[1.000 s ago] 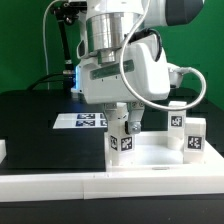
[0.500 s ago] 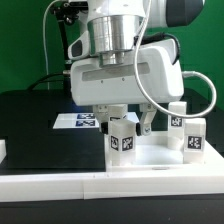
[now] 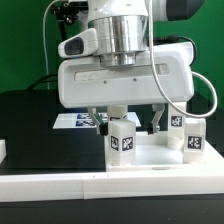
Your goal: Assemble square table
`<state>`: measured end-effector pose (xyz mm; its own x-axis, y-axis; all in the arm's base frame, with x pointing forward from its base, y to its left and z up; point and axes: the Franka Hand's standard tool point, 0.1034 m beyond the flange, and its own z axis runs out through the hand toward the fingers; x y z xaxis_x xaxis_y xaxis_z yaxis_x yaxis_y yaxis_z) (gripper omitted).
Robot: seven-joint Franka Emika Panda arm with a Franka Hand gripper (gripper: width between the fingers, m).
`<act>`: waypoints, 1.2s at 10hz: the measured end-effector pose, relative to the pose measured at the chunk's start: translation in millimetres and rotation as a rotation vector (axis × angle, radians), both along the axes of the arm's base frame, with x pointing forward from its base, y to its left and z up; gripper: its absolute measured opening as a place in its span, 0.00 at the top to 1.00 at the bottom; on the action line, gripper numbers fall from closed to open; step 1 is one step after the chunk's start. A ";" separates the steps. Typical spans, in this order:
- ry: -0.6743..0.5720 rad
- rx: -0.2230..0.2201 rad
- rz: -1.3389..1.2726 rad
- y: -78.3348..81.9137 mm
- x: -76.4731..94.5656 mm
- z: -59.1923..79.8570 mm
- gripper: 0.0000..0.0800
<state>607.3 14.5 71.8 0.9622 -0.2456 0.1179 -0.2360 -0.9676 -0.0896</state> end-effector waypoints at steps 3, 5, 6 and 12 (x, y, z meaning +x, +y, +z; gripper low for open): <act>0.030 -0.059 0.241 4.0 0.8 0.3 0.19; 0.037 -0.082 0.356 4.6 1.7 0.1 0.19; 0.033 -0.096 0.435 4.1 2.0 0.2 0.19; 0.025 -0.147 0.796 -6.3 2.2 0.3 0.19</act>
Offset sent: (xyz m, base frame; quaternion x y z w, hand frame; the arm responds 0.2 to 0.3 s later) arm 0.0083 0.0047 -0.0028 -0.0206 -0.0489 -0.1590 0.9858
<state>609.5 8.2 72.1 0.8446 0.5306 0.0719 0.5285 -0.8476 0.0474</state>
